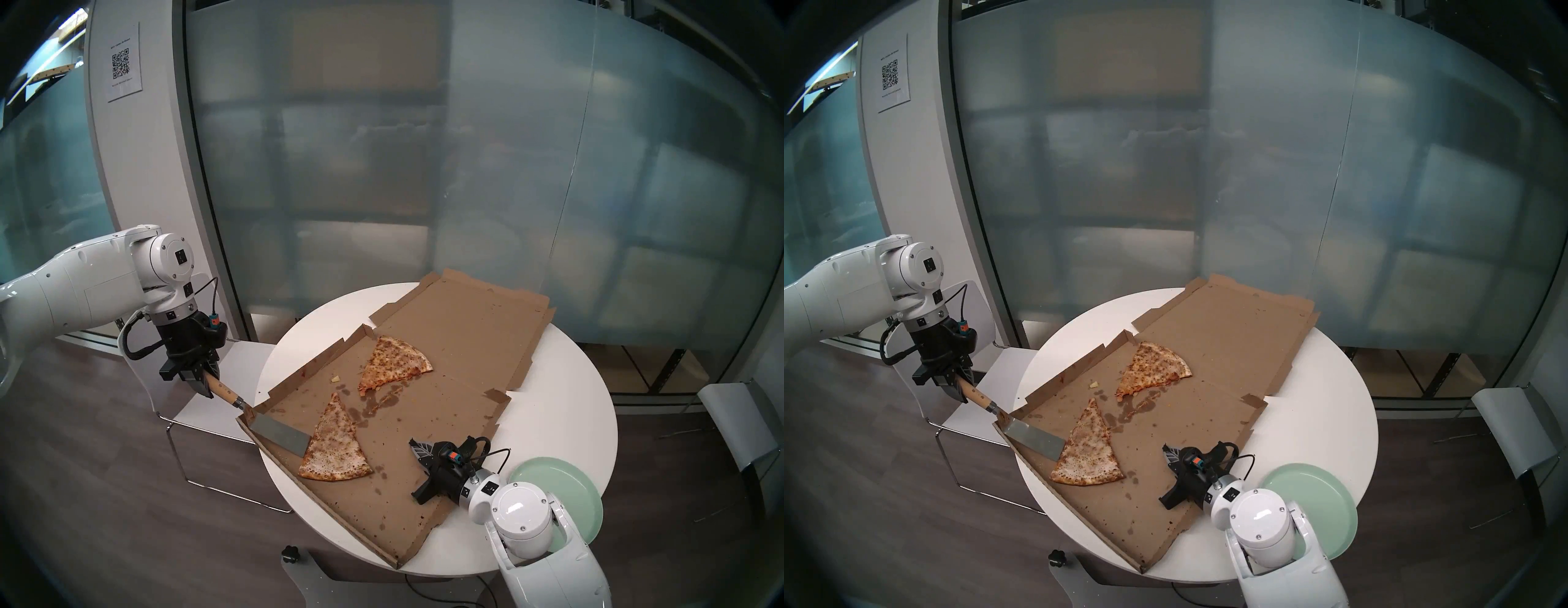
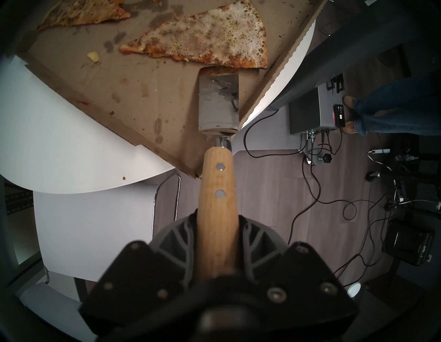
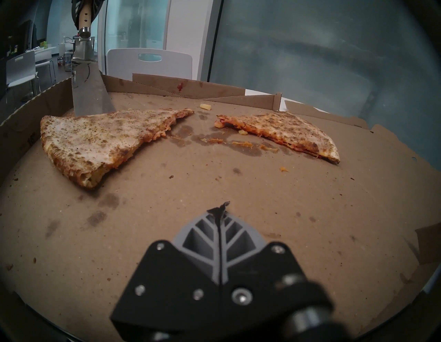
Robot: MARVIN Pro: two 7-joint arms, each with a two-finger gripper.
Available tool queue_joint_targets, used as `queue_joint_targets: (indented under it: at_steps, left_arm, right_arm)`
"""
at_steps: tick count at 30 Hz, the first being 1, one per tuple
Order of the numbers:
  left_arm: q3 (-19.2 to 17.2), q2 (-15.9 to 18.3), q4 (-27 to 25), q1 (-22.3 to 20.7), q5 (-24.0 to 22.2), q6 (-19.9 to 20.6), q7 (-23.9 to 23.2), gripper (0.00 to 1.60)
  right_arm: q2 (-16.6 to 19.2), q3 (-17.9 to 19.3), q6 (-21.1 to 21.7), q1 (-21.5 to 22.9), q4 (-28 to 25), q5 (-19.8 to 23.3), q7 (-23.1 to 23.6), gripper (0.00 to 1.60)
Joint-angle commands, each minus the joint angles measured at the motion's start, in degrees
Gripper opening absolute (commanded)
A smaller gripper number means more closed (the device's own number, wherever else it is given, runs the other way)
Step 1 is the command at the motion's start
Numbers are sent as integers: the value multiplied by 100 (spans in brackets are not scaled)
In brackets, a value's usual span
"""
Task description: Put pizza slice onto the plate
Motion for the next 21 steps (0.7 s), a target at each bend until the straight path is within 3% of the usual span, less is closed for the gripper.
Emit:
queue_joint_targets:
  at_steps: [1,9,21]
  left_arm:
    - [-28,6,-61,-74,-66,-2,5,0]
    - [-36,82,-202,5,-162,42,5,0]
    - [-37,274,-500,130,-142,253,510,0]
  right_arm:
    - [-7,2,49,-28,-202,1,4,0]
    - [8,-19,42,-28,-203,-7,20,0]
    - [20,-60,59,-50,-243,-27,27,0]
